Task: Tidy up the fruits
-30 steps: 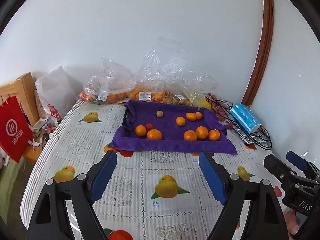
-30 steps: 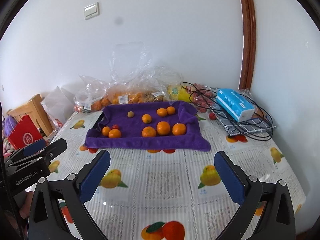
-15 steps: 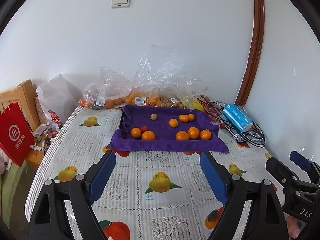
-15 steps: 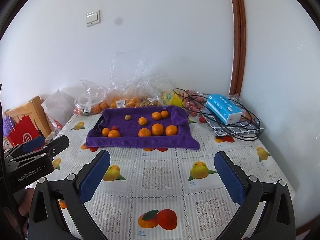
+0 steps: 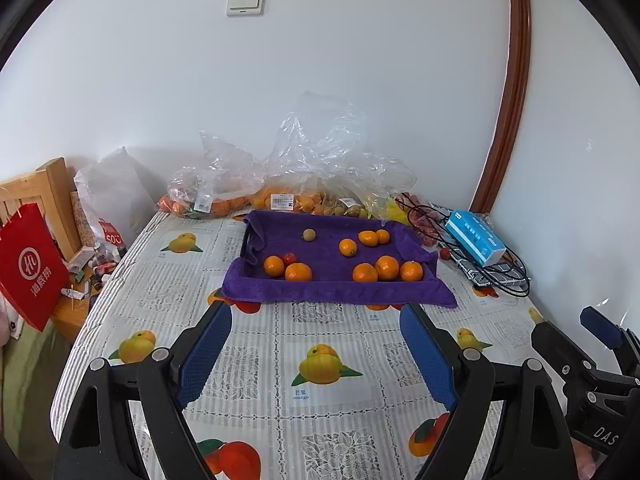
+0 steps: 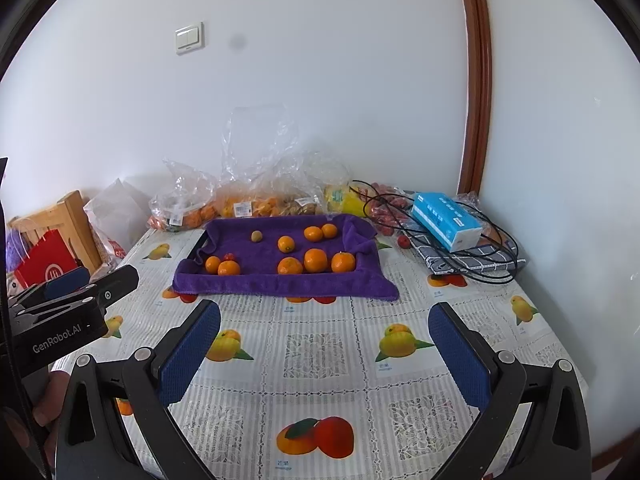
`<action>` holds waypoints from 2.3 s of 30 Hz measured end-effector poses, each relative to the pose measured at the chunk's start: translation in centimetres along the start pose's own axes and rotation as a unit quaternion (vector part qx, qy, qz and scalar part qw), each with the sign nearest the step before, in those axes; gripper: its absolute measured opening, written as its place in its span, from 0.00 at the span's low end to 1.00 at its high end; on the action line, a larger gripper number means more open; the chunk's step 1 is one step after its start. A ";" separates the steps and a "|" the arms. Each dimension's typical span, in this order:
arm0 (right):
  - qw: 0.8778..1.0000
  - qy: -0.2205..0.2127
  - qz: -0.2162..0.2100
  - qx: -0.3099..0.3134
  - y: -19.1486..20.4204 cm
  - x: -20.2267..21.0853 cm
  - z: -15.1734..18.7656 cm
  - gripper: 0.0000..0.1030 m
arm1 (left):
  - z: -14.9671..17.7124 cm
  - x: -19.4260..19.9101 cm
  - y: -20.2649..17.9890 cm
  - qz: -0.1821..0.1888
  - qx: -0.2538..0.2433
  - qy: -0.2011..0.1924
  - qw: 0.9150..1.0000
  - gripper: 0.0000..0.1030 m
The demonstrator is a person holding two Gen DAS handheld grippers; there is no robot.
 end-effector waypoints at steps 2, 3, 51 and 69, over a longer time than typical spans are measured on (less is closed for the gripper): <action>1.000 0.000 -0.001 -0.002 0.1 0.0 0.0 1.00 | 0.0 0.0 0.0 0.001 -0.001 0.000 1.000 0.83; 1.000 0.000 -0.001 -0.003 0.1 0.1 0.0 1.00 | 0.0 0.0 0.1 0.001 -0.002 0.001 1.000 0.83; 1.000 -0.007 0.004 0.005 0.7 0.6 0.2 0.99 | -0.1 0.1 -0.2 -0.001 -0.001 0.003 1.000 0.83; 1.000 -0.011 0.003 0.002 0.7 0.7 0.0 1.00 | -0.3 0.3 0.0 -0.002 0.000 0.001 1.000 0.83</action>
Point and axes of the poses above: each gripper's, at about its wrist camera, not at the fingertips, and x roughly against the way its jaws point, y to its left, z to its underside, the point moved 3 cm from there along -x, roughly the way its jaws point, and after that the axes turned 13 degrees about y, right-handed, at the moved point
